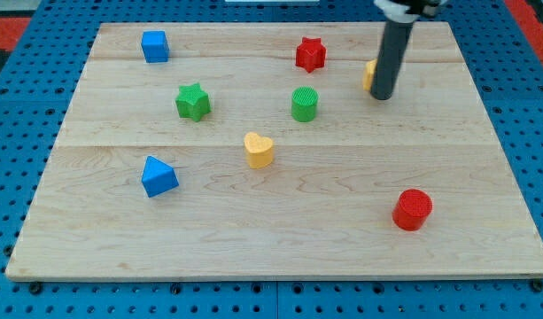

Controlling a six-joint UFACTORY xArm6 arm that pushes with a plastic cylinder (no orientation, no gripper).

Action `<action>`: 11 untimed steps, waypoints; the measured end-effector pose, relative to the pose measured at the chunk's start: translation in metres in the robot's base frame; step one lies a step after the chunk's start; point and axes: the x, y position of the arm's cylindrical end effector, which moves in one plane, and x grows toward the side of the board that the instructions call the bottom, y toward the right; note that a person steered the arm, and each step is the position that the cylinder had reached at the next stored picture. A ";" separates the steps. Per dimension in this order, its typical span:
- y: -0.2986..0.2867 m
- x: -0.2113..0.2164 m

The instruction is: Push the yellow hexagon towards the red circle

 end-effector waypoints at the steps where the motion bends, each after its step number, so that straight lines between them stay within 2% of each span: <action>1: 0.048 -0.010; 2: 0.050 -0.059; 3: 0.003 -0.079; 4: -0.032 -0.051; 5: -0.013 -0.014; 6: -0.019 0.009; 11: -0.032 0.022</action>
